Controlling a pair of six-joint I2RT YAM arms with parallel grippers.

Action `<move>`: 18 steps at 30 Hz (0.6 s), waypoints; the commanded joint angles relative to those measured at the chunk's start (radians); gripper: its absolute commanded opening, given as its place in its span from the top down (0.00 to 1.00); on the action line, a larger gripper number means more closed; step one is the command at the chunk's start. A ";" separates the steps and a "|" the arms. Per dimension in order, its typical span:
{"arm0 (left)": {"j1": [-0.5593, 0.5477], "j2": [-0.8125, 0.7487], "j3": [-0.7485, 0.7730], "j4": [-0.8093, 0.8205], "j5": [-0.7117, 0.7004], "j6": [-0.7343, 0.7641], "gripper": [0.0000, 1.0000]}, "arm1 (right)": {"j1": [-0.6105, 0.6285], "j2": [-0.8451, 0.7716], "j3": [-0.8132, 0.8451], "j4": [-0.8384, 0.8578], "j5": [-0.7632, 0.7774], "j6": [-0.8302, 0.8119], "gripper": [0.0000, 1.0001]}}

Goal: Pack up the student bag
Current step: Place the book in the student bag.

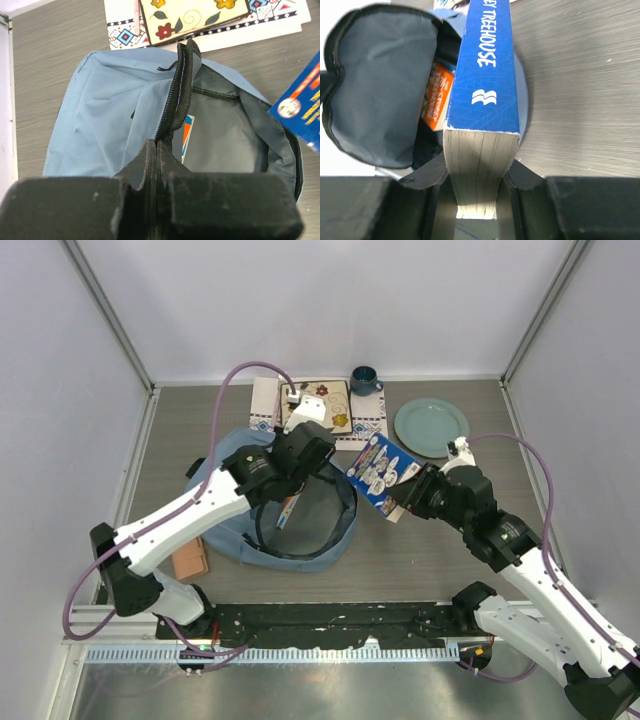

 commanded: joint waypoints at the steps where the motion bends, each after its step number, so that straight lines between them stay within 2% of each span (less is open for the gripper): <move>1: 0.006 -0.081 0.060 0.052 -0.026 -0.019 1.00 | -0.003 0.012 0.066 0.218 -0.185 0.043 0.99; 6: 0.006 -0.091 0.067 0.067 0.031 -0.026 1.00 | -0.003 0.044 0.006 0.399 -0.365 0.174 0.99; 12: 0.006 -0.081 0.069 0.064 0.047 -0.040 1.00 | -0.001 0.081 -0.075 0.568 -0.474 0.264 0.99; 18: 0.006 -0.084 0.058 0.073 0.051 -0.039 1.00 | -0.003 0.111 -0.049 0.419 -0.462 0.195 0.99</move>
